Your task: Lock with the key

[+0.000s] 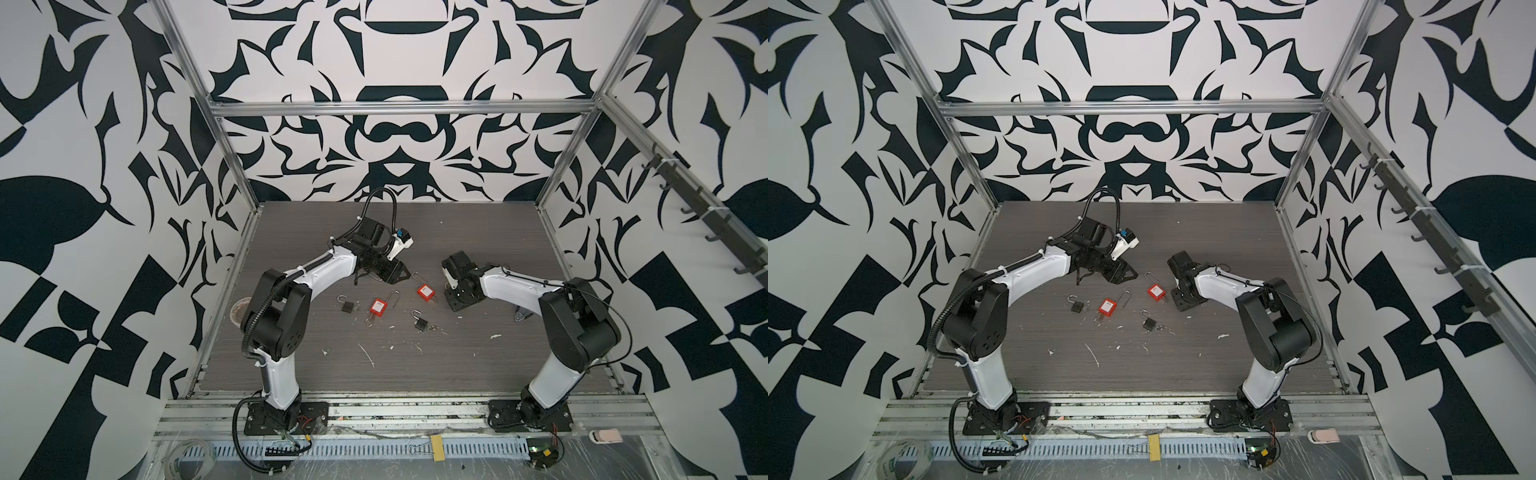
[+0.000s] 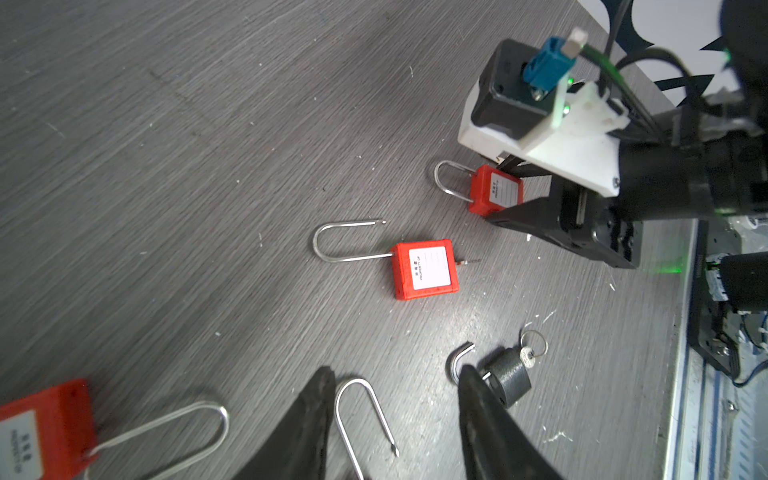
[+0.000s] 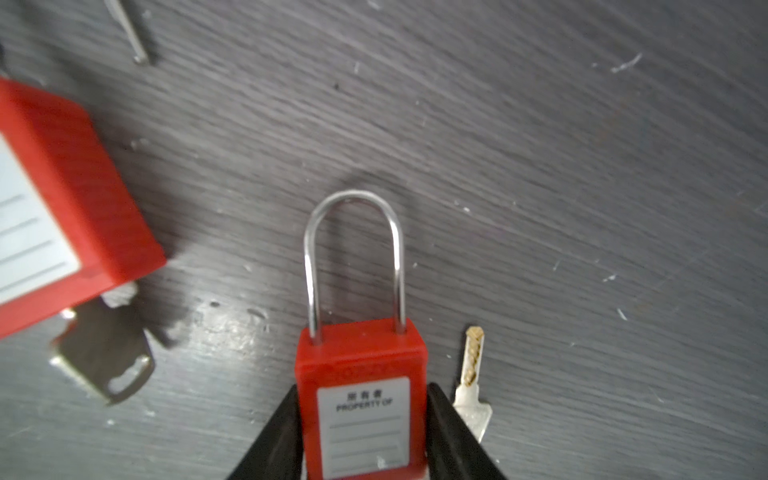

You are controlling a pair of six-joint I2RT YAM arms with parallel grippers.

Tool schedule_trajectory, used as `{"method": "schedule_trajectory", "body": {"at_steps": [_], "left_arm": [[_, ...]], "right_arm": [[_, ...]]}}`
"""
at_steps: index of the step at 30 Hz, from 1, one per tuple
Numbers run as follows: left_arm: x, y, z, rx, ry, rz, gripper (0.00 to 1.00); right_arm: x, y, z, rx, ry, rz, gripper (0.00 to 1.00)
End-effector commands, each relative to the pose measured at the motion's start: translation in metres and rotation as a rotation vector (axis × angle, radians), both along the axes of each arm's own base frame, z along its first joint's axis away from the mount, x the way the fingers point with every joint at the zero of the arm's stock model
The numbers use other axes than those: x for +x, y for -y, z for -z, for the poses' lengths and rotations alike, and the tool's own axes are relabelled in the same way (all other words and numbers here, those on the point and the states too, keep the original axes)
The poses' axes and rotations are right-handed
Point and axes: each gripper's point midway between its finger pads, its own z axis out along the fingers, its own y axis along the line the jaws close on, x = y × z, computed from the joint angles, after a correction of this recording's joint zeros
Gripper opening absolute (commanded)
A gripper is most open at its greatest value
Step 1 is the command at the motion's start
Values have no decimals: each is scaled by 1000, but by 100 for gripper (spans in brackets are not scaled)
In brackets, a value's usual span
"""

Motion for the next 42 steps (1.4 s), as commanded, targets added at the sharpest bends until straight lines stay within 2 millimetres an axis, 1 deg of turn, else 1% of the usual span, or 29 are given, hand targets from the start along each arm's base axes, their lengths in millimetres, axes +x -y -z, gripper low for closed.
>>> {"method": "schedule_trajectory", "body": {"at_steps": [1,5,11,15,18,21,23,24,28,32,35,38,42], "left_arm": [[-4,-7,-10,-4,20,-10,50],[-7,-11,-8,4,15,-12,50],[-10,-14,-7,7,8,-21,50],[-11,-16,-9,7,11,-25,50],[-11,-17,-15,1,23,-30,50],[-10,-21,-21,-10,32,-44,50],[-11,-24,-27,-32,33,-60,50],[-12,-25,-31,-43,35,-67,50],[-11,-41,-46,-95,49,-139,50],[-12,-62,-62,-155,88,-229,51],[-18,-74,-68,-162,110,-263,51],[-27,-81,-68,-152,122,-278,51],[-35,-89,-68,-145,137,-297,51]], "right_arm": [[-1,1,-11,11,-7,32,43],[-4,3,-15,9,-11,37,42],[-15,4,-15,10,-50,38,41],[-15,5,-20,21,-32,48,49],[-11,5,-31,25,5,43,53],[-4,9,-50,7,66,33,55],[2,4,-64,23,121,-1,56],[4,-2,-68,50,136,-28,56],[6,-39,-79,170,173,-187,61],[15,-73,-85,203,210,-330,63],[25,-86,-82,212,205,-359,66],[33,-96,-74,213,164,-386,70],[42,-103,-61,197,126,-406,72]]}}
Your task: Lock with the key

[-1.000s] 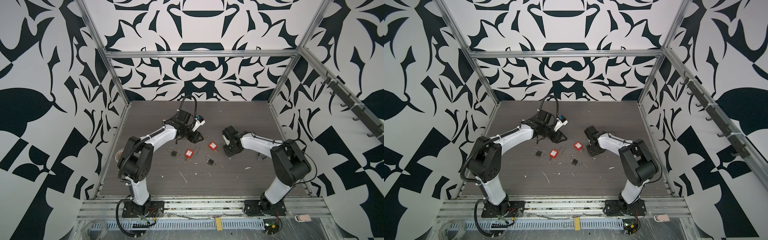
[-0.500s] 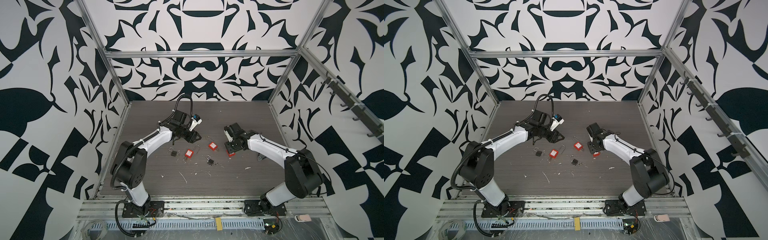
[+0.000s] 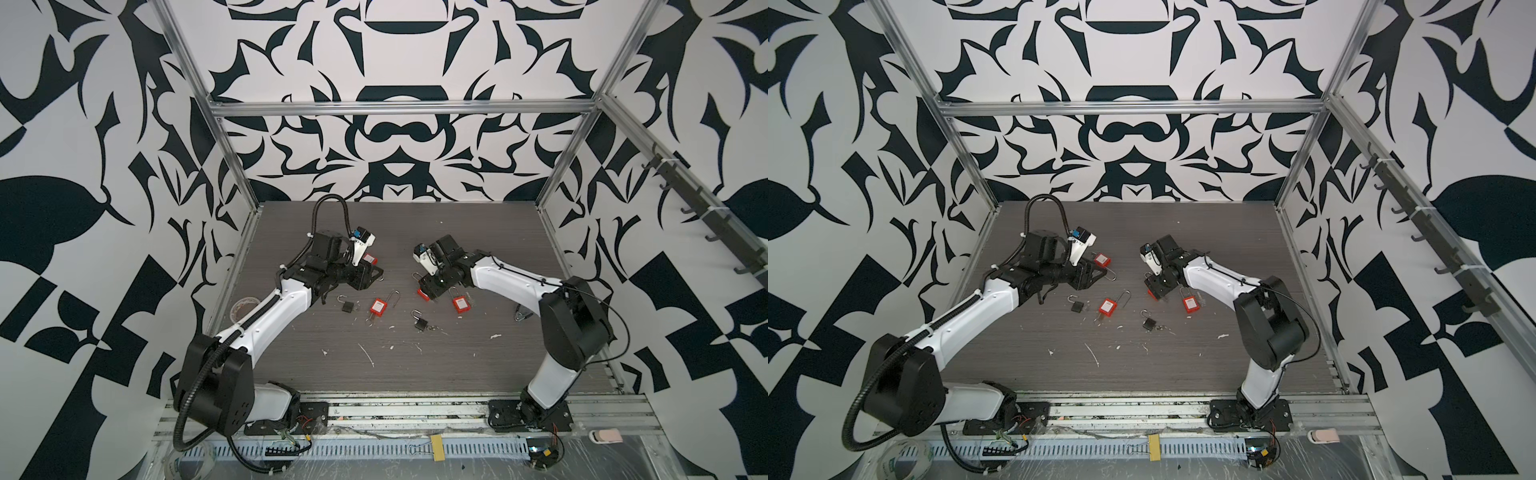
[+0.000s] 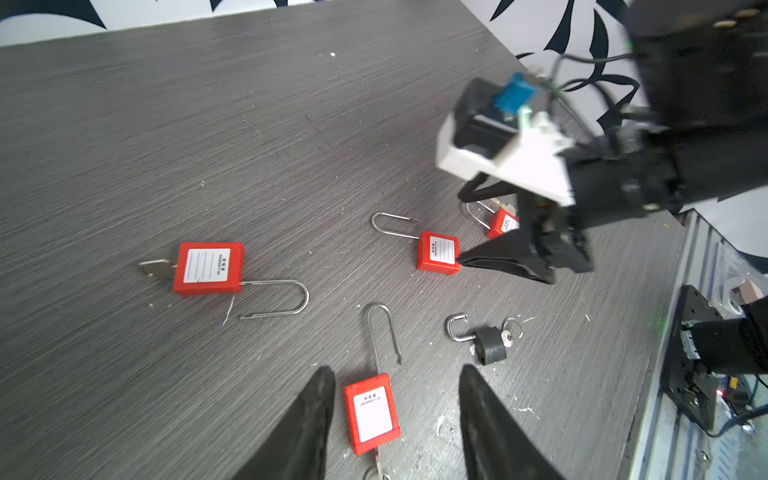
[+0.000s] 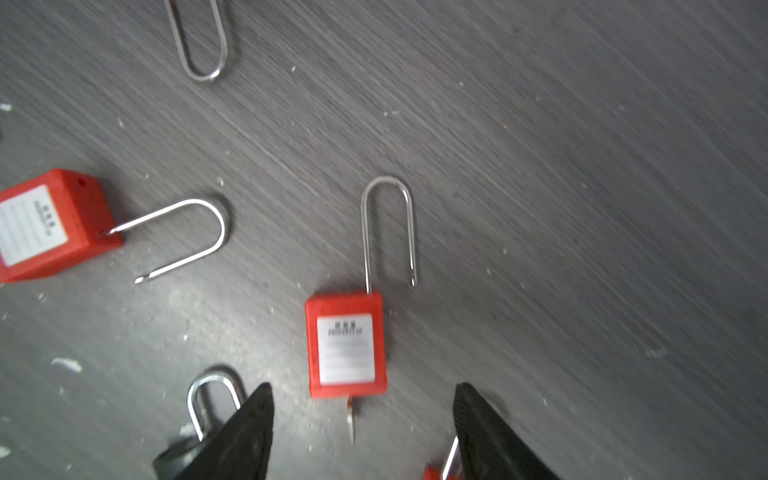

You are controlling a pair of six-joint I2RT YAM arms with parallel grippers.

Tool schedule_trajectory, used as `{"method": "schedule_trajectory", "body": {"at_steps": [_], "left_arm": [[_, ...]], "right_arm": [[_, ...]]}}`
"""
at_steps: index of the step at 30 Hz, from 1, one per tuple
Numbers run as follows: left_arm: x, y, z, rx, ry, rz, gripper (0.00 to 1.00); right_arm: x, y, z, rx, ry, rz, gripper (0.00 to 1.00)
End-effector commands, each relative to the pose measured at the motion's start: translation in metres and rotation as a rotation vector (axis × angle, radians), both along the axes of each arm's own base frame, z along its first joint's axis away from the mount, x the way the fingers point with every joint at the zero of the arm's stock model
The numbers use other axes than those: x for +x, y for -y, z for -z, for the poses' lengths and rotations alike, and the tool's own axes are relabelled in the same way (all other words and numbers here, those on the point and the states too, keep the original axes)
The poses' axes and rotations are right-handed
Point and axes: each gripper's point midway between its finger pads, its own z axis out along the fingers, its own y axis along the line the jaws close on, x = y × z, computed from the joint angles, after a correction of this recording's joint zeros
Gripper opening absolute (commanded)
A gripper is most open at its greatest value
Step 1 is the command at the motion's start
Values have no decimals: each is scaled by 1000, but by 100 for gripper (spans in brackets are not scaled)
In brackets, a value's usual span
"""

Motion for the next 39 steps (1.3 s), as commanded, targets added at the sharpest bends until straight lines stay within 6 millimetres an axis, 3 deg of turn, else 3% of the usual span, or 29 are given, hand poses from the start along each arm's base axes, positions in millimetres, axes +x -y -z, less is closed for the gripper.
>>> {"method": "schedule_trajectory", "body": {"at_steps": [1,15,23,27,30,38,39], "left_arm": [[-3,-6,-2,-5,9,-32,51],[-5,-7,-1,14,10,-17,51],[-7,-4,5,17,2,7,51],[-9,0,4,10,18,44,51],[-12,5,0,5,57,107,51],[-42,23,-10,72,368,424,49],[-49,25,-20,64,435,461,49]], "right_arm": [[8,-11,-6,15,1,-45,72],[2,-8,35,-43,-111,-41,63],[-3,-11,34,-37,-105,-93,48],[-4,-11,16,-29,-57,-138,38],[-13,-16,-12,15,2,-231,35],[-90,-19,-76,167,187,-662,34],[-100,-18,-80,183,199,-702,34]]}}
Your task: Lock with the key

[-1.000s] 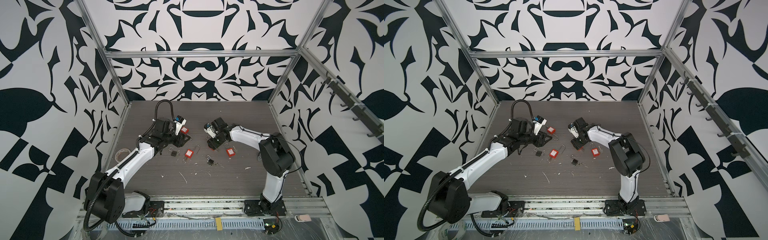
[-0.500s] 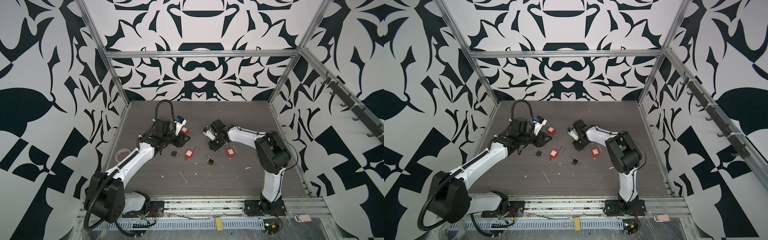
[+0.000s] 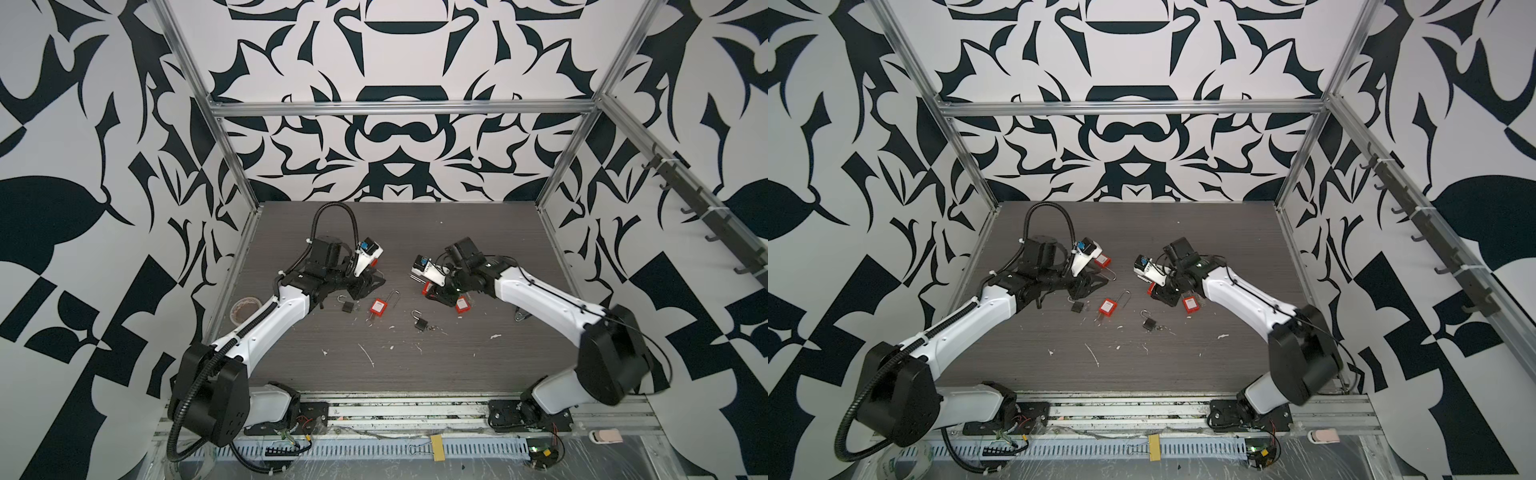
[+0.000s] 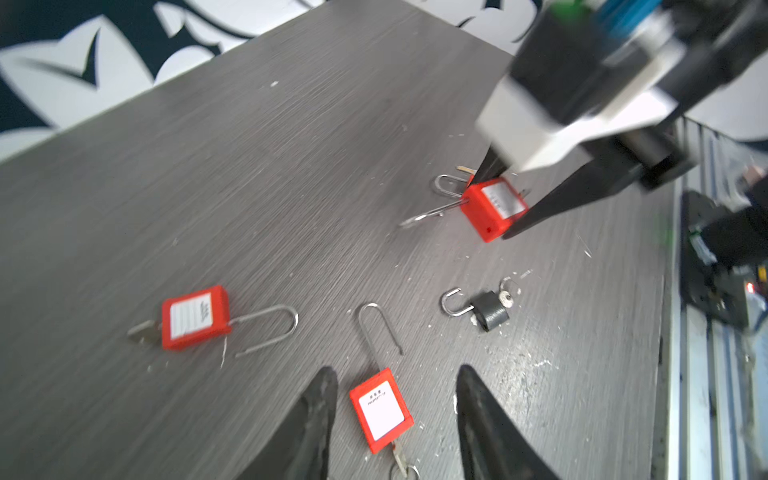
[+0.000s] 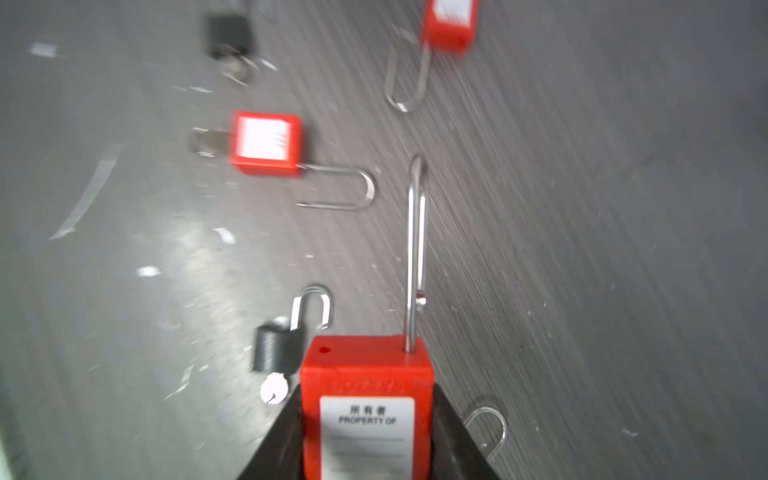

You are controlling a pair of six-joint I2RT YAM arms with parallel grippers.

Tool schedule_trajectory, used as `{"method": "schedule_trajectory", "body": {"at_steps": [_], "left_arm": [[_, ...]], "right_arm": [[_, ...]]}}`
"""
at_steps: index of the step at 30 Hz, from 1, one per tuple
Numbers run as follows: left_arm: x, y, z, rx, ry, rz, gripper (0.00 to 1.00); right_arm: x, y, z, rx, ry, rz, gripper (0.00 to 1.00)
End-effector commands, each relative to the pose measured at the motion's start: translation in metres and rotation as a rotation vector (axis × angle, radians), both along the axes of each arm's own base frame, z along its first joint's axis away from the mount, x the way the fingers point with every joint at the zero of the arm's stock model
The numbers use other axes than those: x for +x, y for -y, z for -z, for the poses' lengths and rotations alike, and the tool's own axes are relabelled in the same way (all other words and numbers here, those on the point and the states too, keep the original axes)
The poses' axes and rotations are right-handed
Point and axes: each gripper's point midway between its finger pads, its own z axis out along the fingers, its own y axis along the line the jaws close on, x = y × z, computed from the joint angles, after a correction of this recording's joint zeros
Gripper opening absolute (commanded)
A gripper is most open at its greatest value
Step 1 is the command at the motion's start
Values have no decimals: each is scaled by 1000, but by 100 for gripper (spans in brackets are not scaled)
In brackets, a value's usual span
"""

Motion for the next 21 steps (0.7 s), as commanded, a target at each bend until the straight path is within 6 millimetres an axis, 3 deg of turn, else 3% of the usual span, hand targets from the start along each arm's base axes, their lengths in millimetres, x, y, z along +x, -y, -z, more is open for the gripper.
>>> {"method": "schedule_trajectory", "body": {"at_steps": [1,5,12,17,18,21], "left_arm": [[-24,11,-21,-19,229,207,49],[-37,18,-31,-56,314,311,48],[-65,34,-37,-128,335,478,43],[-73,46,-32,-117,324,521,39],[-70,49,-21,-104,293,522,38],[-71,56,-16,-93,280,533,36]], "right_arm": [[-36,-7,-18,73,57,-228,33],[-52,-3,-27,86,51,-264,32],[-61,-3,-38,130,64,-264,31],[-64,-5,-45,153,68,-275,30],[-65,-6,-46,156,71,-278,30],[-65,-7,-49,160,77,-282,30]]}}
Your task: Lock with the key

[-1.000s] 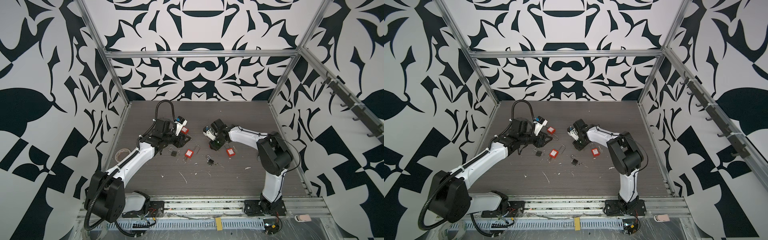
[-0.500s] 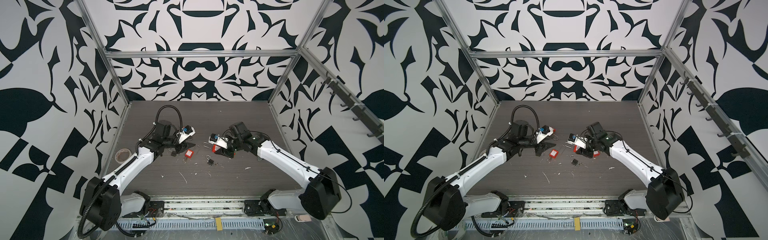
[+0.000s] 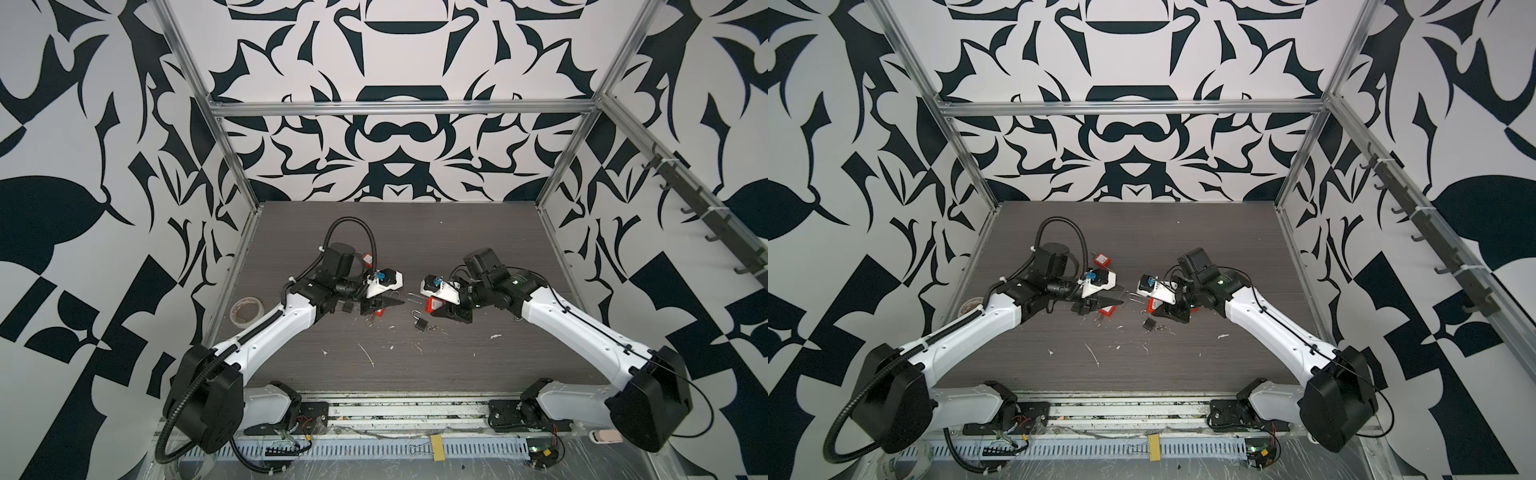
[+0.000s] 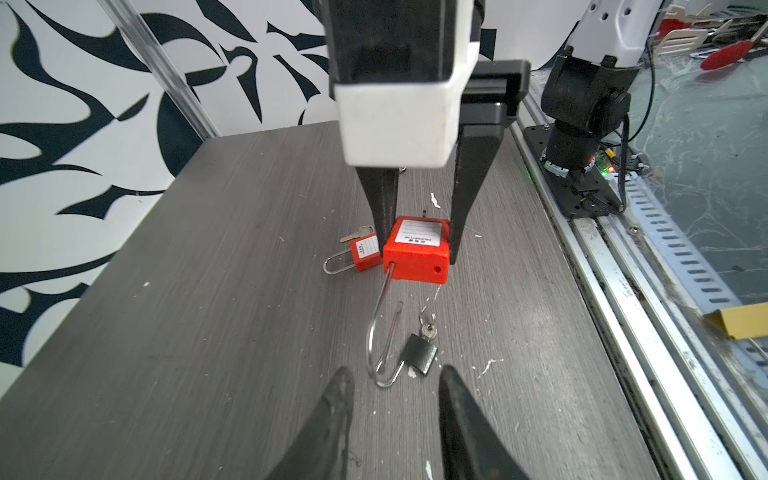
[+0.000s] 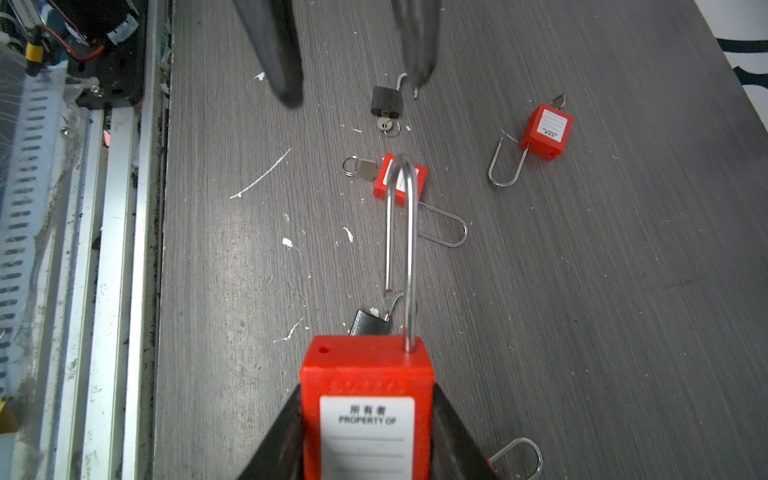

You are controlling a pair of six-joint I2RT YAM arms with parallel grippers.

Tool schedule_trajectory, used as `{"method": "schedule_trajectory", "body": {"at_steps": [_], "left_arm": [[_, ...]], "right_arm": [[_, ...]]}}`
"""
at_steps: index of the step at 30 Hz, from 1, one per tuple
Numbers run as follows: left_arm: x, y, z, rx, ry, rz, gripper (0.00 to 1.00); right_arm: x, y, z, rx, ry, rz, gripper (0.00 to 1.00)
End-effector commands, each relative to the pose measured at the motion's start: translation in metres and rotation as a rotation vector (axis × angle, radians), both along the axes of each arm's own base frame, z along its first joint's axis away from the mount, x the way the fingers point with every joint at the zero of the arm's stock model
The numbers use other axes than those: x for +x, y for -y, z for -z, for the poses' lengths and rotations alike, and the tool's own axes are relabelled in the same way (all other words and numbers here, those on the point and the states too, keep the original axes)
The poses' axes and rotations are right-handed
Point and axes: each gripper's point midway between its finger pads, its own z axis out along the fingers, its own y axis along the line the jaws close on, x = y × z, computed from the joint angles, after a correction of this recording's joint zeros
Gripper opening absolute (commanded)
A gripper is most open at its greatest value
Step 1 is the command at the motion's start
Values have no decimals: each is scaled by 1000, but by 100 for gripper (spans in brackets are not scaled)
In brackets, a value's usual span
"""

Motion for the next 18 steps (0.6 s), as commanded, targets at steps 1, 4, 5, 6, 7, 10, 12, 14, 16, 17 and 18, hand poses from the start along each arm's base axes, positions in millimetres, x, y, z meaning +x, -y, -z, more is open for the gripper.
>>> {"method": "schedule_trajectory", "body": {"at_steps": [1,4,5,6,7,10,12,14,16,17,18], "left_arm": [[-3,9,1,3,11,41,35],[-1,14,7,23,8,38,33],[0,15,9,30,11,31,32],[2,16,10,34,12,27,31],[4,18,11,34,16,20,30],[11,20,12,35,25,-12,28],[13,21,12,30,25,-23,32],[16,21,13,34,18,-42,37],[18,21,15,40,14,-53,38],[18,21,16,43,9,-58,39],[18,21,15,40,9,-56,38]], "right_arm": [[-4,-7,-19,54,37,-36,30],[-4,-8,-22,61,40,-42,30],[-5,-9,-23,67,40,-47,30],[-5,-9,-24,71,38,-49,30],[-6,-10,-24,74,40,-54,30],[-6,-11,-25,77,36,-59,30],[-6,-10,-24,72,39,-62,30],[-6,-10,-23,67,43,-63,29],[-6,-9,-22,66,41,-65,29],[-6,-10,-21,63,40,-67,29],[-6,-9,-22,64,42,-66,29]]}}
